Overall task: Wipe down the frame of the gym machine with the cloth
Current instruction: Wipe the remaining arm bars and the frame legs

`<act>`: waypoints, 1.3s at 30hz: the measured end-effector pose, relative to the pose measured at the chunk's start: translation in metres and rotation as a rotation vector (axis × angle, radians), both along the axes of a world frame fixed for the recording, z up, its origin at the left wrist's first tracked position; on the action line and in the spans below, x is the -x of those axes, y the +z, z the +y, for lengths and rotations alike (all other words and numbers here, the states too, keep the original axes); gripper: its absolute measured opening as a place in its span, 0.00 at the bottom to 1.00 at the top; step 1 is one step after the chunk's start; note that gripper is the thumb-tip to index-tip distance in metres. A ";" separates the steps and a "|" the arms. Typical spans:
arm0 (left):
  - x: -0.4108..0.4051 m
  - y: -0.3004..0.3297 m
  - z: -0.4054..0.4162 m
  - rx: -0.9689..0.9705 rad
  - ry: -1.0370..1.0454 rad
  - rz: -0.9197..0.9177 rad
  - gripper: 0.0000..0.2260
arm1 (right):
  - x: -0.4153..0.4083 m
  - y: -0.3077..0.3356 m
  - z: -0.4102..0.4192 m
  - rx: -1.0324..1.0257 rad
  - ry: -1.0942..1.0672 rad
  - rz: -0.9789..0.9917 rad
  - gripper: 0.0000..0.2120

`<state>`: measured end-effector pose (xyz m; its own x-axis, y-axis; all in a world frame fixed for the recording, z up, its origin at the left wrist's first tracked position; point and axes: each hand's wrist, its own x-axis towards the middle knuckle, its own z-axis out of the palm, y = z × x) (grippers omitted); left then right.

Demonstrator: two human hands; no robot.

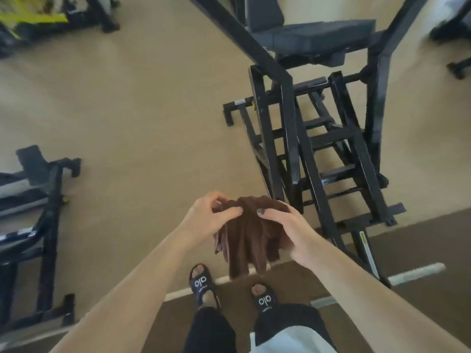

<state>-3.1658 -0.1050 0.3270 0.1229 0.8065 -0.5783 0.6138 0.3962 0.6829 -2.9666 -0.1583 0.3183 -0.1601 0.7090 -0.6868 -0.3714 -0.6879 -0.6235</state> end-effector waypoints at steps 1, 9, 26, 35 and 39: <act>-0.002 -0.003 0.013 0.040 0.011 -0.053 0.21 | 0.003 0.002 0.006 0.016 -0.053 0.049 0.11; -0.015 -0.037 0.112 0.202 -0.307 -0.143 0.23 | 0.035 -0.007 0.033 0.038 -0.350 0.102 0.16; -0.115 -0.115 0.146 0.176 -0.676 0.033 0.18 | 0.029 -0.097 0.039 0.319 -1.091 0.219 0.15; -0.128 -0.088 0.227 0.118 -0.883 0.041 0.18 | 0.022 -0.082 0.100 0.299 -1.193 0.210 0.23; -0.122 -0.035 0.319 -0.232 -0.932 0.073 0.19 | 0.027 -0.037 0.186 0.159 -1.205 0.181 0.26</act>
